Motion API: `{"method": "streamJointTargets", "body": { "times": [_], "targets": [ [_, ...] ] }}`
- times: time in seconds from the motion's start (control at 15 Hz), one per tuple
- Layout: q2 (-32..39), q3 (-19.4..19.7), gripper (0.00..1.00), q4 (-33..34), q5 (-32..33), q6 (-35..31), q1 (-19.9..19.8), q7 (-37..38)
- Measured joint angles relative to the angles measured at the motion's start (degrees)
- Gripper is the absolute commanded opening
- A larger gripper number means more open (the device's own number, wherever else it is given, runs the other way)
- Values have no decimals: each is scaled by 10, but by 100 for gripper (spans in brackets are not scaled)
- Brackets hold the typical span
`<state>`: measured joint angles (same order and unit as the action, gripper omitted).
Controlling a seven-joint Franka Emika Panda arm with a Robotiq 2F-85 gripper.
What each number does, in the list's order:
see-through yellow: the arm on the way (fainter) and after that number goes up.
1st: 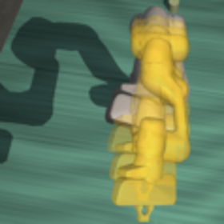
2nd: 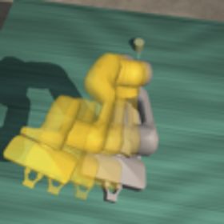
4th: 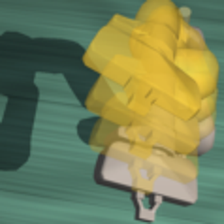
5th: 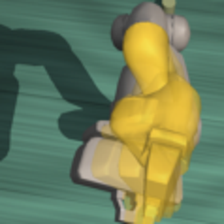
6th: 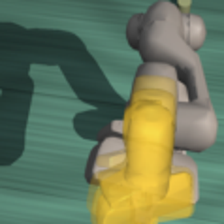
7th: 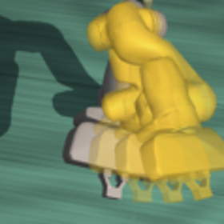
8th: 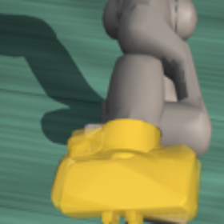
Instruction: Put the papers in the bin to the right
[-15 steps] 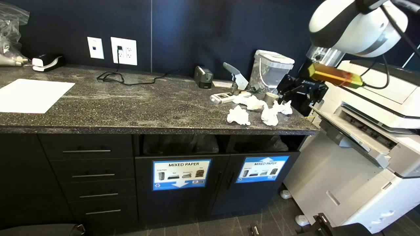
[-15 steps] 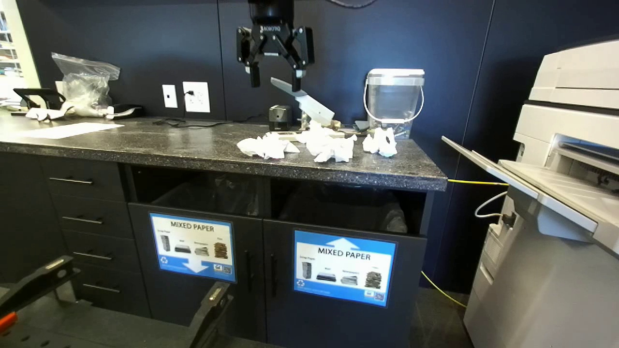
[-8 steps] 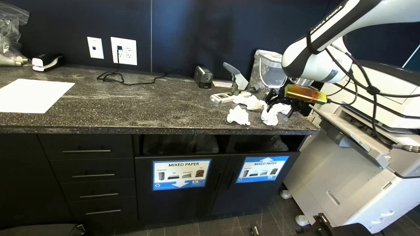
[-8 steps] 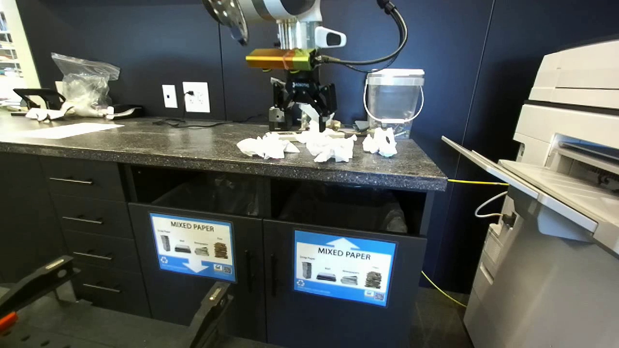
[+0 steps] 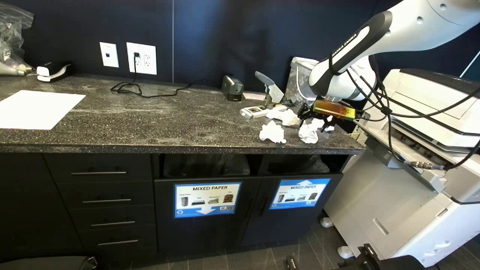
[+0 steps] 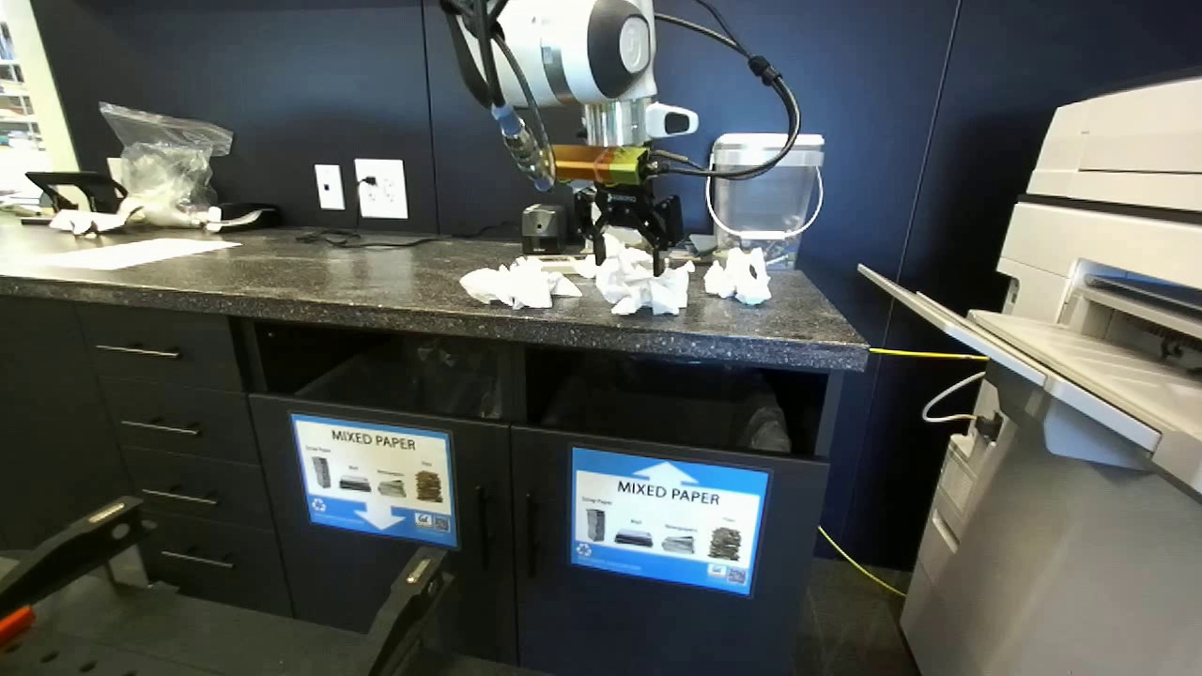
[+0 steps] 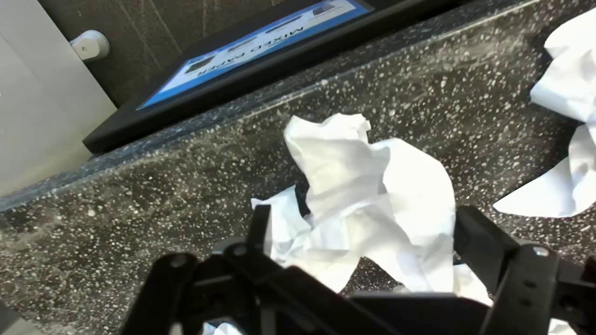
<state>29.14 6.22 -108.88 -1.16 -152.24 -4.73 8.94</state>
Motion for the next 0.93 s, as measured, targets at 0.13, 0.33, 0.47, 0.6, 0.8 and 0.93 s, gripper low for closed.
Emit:
{"method": "streamJointTargets", "body": {
  "times": [0.13,0.33,0.47,0.6,0.8,0.93],
  "targets": [
    [25,1,100,27,-2,1,-2,3],
    [55,5,100,57,-2,6,-5,9],
    [69,7,100,73,-2,12,-6,14],
    [79,9,100,84,-2,17,-6,18],
    [88,11,100,97,-2,26,-6,23],
    [91,12,100,104,-2,31,-6,27]
  ]
}}
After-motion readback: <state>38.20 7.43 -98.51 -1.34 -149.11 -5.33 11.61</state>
